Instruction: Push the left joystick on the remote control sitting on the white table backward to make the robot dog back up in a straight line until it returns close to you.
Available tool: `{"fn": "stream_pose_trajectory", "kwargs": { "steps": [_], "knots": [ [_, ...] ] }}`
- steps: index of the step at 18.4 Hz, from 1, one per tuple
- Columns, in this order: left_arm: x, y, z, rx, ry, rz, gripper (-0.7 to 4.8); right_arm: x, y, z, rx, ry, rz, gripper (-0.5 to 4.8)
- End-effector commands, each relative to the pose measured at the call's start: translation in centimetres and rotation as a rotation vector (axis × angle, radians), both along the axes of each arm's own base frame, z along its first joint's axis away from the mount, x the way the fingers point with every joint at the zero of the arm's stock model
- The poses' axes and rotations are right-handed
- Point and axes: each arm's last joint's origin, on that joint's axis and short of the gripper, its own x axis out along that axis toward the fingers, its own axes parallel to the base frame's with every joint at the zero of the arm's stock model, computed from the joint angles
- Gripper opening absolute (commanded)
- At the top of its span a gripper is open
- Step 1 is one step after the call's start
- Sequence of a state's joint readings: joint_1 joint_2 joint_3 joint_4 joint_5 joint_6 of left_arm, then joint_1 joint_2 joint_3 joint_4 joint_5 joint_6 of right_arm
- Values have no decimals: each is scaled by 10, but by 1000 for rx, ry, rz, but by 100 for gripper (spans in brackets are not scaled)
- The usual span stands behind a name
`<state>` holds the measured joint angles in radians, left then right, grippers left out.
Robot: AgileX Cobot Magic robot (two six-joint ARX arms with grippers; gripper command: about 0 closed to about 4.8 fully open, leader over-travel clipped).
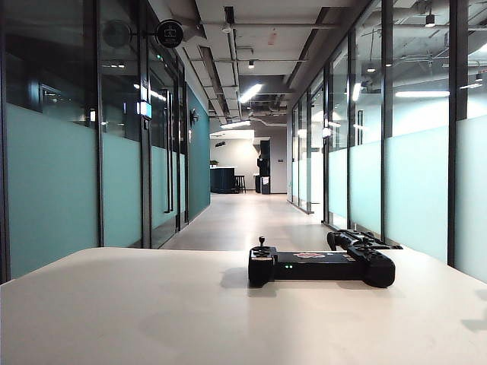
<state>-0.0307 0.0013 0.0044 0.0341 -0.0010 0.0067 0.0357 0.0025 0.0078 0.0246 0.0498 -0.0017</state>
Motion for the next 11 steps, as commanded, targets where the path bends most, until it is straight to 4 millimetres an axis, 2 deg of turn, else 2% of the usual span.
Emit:
{"fn": "stream_pose_trajectory", "kwargs": {
  "steps": [1,11],
  "knots": [
    [0,0,2,0,-14,0,-4,0,0,-2,1,-1,0,14],
    [0,0,2,0,-8,0,-4,0,0,-2,1,-1,0,14]
  ]
}}
